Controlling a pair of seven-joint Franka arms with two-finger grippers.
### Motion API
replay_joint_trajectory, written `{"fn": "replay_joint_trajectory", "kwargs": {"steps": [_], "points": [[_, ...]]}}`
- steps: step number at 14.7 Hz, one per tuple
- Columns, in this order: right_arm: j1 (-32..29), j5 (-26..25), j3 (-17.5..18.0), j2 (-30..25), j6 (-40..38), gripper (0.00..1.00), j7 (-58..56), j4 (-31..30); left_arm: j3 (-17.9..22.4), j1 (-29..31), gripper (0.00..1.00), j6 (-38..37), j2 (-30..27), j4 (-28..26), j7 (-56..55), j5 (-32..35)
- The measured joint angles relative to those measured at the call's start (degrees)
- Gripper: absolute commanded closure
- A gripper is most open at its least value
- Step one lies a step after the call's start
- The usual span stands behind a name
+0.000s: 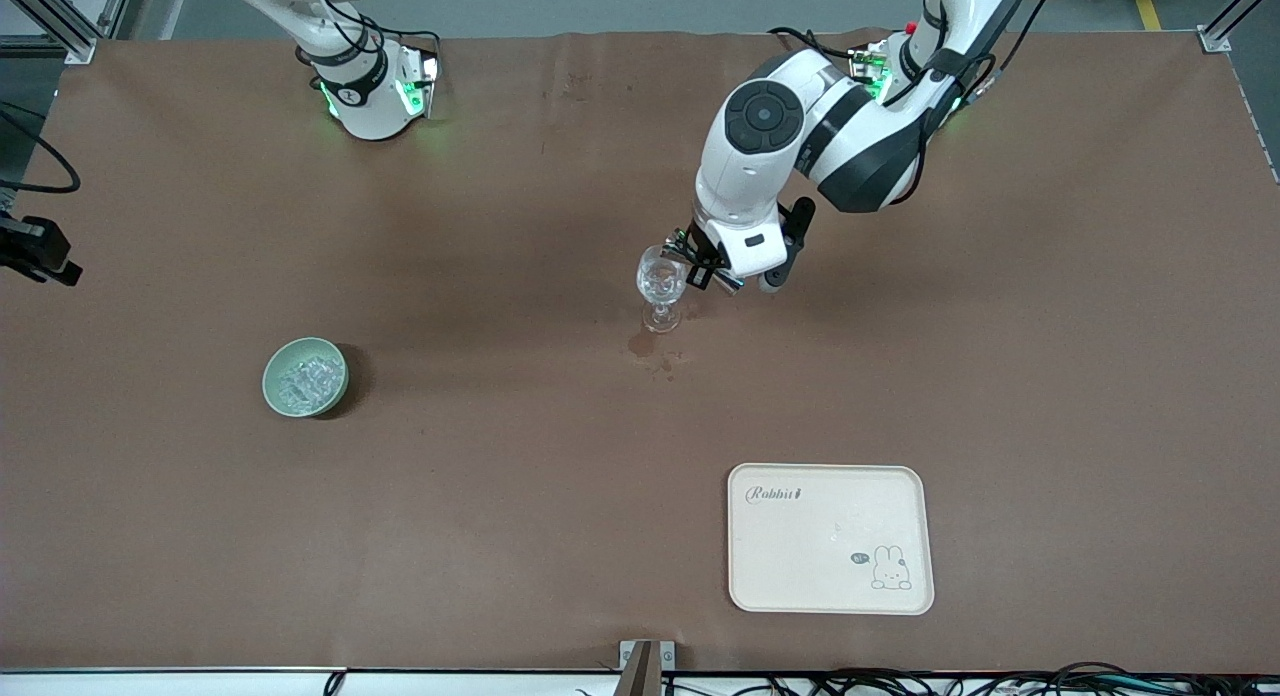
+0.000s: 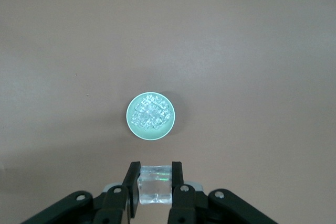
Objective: Pour wine and add ice with both arms
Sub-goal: 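Tilt the jigger with the left gripper to pour into the glass, then carry the jigger to the tray while the right gripper brings ice forward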
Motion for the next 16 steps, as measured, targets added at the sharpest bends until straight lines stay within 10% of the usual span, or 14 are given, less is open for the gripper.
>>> {"fn": "replay_joint_trajectory", "kwargs": {"steps": [16], "points": [[0.12, 0.00, 0.20, 0.03, 0.11, 1.00, 0.20, 0.00, 0.15, -1.91, 0.99, -0.33, 0.14, 0.69, -3.69, 8.34]]}}
